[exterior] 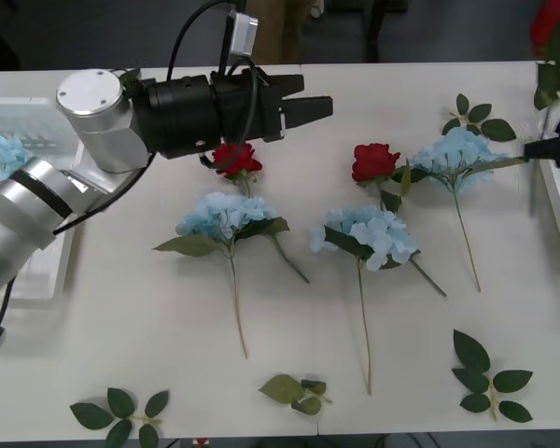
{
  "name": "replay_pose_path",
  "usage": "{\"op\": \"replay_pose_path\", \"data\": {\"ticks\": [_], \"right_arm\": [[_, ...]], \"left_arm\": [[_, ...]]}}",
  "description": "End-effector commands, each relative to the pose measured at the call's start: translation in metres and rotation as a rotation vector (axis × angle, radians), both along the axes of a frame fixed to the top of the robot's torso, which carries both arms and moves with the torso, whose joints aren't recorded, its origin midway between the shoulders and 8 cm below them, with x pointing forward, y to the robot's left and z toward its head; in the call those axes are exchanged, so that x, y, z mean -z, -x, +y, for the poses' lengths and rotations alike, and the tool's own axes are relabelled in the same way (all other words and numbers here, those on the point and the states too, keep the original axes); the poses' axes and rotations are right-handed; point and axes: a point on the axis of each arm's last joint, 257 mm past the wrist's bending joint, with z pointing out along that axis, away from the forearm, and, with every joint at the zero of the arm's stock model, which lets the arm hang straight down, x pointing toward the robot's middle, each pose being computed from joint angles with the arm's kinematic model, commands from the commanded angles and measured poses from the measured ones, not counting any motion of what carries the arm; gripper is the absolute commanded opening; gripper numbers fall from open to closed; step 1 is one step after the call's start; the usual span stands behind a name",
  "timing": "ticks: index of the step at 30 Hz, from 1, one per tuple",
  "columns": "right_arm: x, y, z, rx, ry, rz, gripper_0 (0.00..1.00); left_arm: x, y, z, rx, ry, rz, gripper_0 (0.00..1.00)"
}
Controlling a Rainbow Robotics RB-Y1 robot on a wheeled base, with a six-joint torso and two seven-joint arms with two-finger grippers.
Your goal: Place the red flowers into the right box and the blue flowers into the left box. If a person shows an open palm, hand one flower to the person first, then continue sorting.
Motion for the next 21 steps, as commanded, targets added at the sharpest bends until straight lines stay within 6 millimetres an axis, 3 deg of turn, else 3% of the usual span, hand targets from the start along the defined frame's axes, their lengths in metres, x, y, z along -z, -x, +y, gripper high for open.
{"op": "replay_pose_path", "data": {"ticks": [1, 4, 8, 10, 13, 17, 21], "right_arm": [[-0.031, 0.005, -0.109, 0.177, 0.197, 0.017, 0.00], [-0.025, 0.011, -0.158, 0.278, 0.298, 0.040, 0.00], [-0.013, 0.019, -0.207, 0.382, 0.419, 0.071, 0.00], [-0.006, 0.025, -0.232, 0.432, 0.486, 0.090, 0.00], [0.010, 0.036, -0.263, 0.487, 0.591, 0.132, 0.00], [0.037, 0.043, -0.285, 0.524, 0.657, 0.160, 0.00], [0.043, 0.041, -0.287, 0.532, 0.660, 0.152, 0.00]], "left_arm": [[-0.016, 0.009, 0.023, 0.021, -0.147, 0.178, 1.00], [0.006, 0.010, 0.045, -0.007, -0.268, 0.277, 1.00], [0.043, 0.014, 0.080, -0.047, -0.476, 0.369, 1.00], [0.066, 0.017, 0.109, -0.090, -0.652, 0.396, 1.00], [0.083, 0.024, 0.148, -0.180, -0.841, 0.489, 1.00], [0.099, 0.031, 0.161, -0.294, -0.915, 0.632, 1.00], [0.116, 0.029, 0.164, -0.411, -0.927, 0.740, 1.00]]}}
